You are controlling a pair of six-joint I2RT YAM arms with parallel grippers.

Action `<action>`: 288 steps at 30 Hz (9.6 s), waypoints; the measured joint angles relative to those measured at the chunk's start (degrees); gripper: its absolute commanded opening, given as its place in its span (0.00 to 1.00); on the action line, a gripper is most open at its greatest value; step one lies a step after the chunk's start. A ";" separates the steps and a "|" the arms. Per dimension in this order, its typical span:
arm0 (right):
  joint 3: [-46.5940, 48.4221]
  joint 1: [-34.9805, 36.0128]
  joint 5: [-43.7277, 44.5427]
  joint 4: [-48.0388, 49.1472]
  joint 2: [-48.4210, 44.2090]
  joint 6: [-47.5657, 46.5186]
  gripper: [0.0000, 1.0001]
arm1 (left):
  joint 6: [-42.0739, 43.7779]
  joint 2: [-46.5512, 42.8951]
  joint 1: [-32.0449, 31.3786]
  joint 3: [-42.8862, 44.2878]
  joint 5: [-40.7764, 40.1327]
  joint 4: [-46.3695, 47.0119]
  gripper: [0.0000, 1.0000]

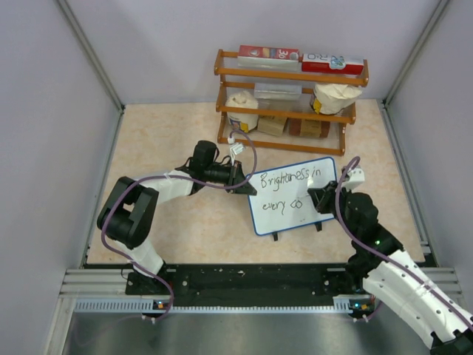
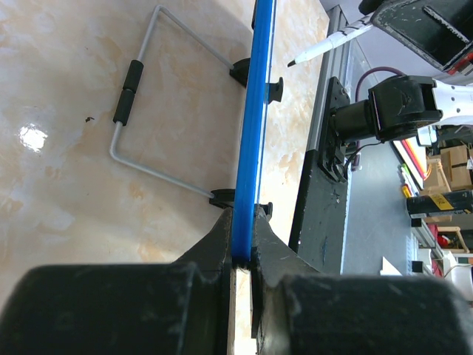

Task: Write a sentence on the whiteboard
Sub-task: Write with the whiteboard marker on the whiteboard.

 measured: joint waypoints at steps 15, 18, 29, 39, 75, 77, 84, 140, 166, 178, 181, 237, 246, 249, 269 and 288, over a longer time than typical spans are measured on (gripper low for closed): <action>0.00 -9.60 -9.44 -2.64 -2.69 -0.26 0.00 | 0.02 0.00 -0.02 0.02 -0.02 0.00 0.00; 0.00 -9.64 -9.94 -3.45 -3.52 -0.68 0.00 | 0.02 0.00 -0.02 0.02 -0.02 0.00 0.00; 0.00 -9.64 -10.19 -5.64 -5.35 -2.01 0.00 | 0.98 -0.11 -0.13 0.09 -0.46 -0.02 0.32; 0.02 -9.64 -10.19 -6.03 -6.82 -2.75 0.00 | 4.96 -0.09 -1.16 -4.46 -4.61 0.42 0.55; 1.14 -9.64 -13.75 -7.17 -8.72 -4.50 0.00 | -6.56 0.24 -4.61 -12.66 -2.91 15.85 0.00; 1.14 -9.64 -14.45 -7.06 -8.83 -4.72 0.00 | -5.51 -0.28 -3.23 -12.66 -1.70 13.44 0.00; 1.05 -9.64 -17.68 -4.20 -7.89 -5.16 0.00 | -1.42 -2.19 -0.20 -12.83 0.63 7.41 0.00; -4.44 3.19 -5.09 15.34 6.78 -7.19 0.00 | -0.04 -4.15 3.52 -14.64 1.55 5.42 0.00; -6.93 3.19 -3.89 16.15 6.29 -5.16 0.00 | -0.24 -4.07 3.61 -14.67 1.57 5.51 0.00; -5.49 3.19 -3.89 16.52 8.48 -5.18 0.00 | -0.24 -4.07 3.61 -14.67 1.66 5.53 0.00; -5.38 3.19 -3.82 17.33 9.01 -5.16 0.00 | -0.24 -4.07 3.61 -14.67 1.66 5.53 0.00; -4.15 3.45 -0.74 15.69 10.05 -3.82 0.00 | -0.26 -4.07 3.93 -14.69 1.66 5.66 0.00; -4.15 3.45 0.02 15.76 10.03 -3.78 0.00 | -0.26 -4.07 3.93 -14.69 1.66 5.68 0.00; -4.15 3.45 0.02 15.72 9.99 -3.76 0.00 | -0.26 -4.07 3.93 -14.69 1.66 5.68 0.00; -3.61 3.43 0.35 13.03 5.77 -4.13 0.00 | -0.24 -4.07 3.93 -14.69 1.75 5.73 0.00; -2.80 3.10 1.29 13.77 10.45 -3.58 0.00 | -0.33 -4.04 3.93 -14.71 1.75 5.73 0.00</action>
